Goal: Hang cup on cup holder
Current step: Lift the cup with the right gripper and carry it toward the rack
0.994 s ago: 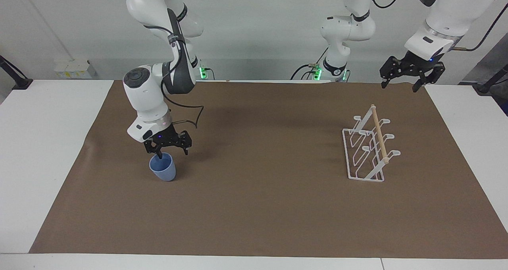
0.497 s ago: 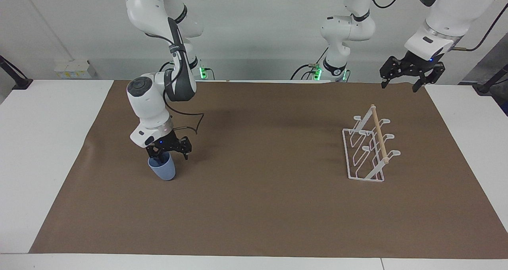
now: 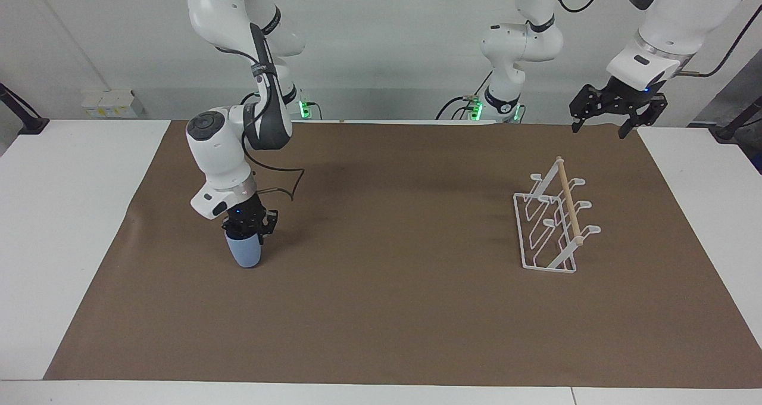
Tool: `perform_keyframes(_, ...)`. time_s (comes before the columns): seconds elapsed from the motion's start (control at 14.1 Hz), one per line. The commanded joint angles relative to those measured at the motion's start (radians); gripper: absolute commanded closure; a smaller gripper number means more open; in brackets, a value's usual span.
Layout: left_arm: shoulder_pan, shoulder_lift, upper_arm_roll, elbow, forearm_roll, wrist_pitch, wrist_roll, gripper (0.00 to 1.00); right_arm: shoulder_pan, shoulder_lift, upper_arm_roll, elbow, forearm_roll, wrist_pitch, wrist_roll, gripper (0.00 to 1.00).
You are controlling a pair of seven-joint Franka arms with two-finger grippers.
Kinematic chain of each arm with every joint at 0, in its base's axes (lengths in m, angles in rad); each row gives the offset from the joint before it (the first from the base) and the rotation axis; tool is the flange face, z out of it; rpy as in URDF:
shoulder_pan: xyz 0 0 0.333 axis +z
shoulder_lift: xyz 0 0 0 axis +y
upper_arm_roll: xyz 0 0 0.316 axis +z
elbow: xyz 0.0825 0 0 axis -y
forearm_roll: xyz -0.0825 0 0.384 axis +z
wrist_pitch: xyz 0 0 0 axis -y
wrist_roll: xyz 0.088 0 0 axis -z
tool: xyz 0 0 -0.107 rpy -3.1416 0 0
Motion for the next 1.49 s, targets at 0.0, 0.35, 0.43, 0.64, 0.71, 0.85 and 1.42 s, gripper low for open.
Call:
perform_keyframes(0.0, 0.007, -0.033, -0.004, -0.042, -0.012, 0.025, -0.002, 0.0, -0.004, 0.009, 0.01, -0.005, 0.018, 0.007, 0.008, 1.0)
perform_keyframes(0.35, 0.007, -0.033, -0.004, -0.045, -0.012, 0.027, -0.002, 0.0, 0.004, -0.014, 0.011, 0.102, 0.018, -0.146, 0.006, 1.0)
perform_keyframes(0.43, 0.007, -0.033, -0.005, -0.045, -0.012, 0.03, -0.002, 0.0, 0.007, -0.025, 0.011, 0.139, 0.018, -0.207, 0.006, 1.0)
perform_keyframes(0.64, 0.007, -0.034, -0.004, -0.047, -0.012, 0.03, -0.002, 0.0, 0.009, -0.066, 0.02, 0.272, 0.02, -0.405, 0.006, 1.0)
perform_keyframes(0.71, 0.007, -0.036, -0.004, -0.048, -0.012, 0.032, -0.002, 0.0, 0.007, -0.088, 0.032, 0.31, 0.02, -0.472, 0.006, 1.0)
perform_keyframes(0.85, 0.008, -0.037, -0.002, -0.052, -0.012, 0.03, -0.006, 0.0, 0.007, -0.152, 0.034, 0.34, 0.02, -0.58, 0.006, 1.0)
perform_keyframes(1.42, 0.021, -0.044, -0.005, -0.061, -0.048, 0.024, -0.002, 0.0, -0.01, -0.278, 0.02, 0.372, 0.398, -0.778, -0.003, 1.0)
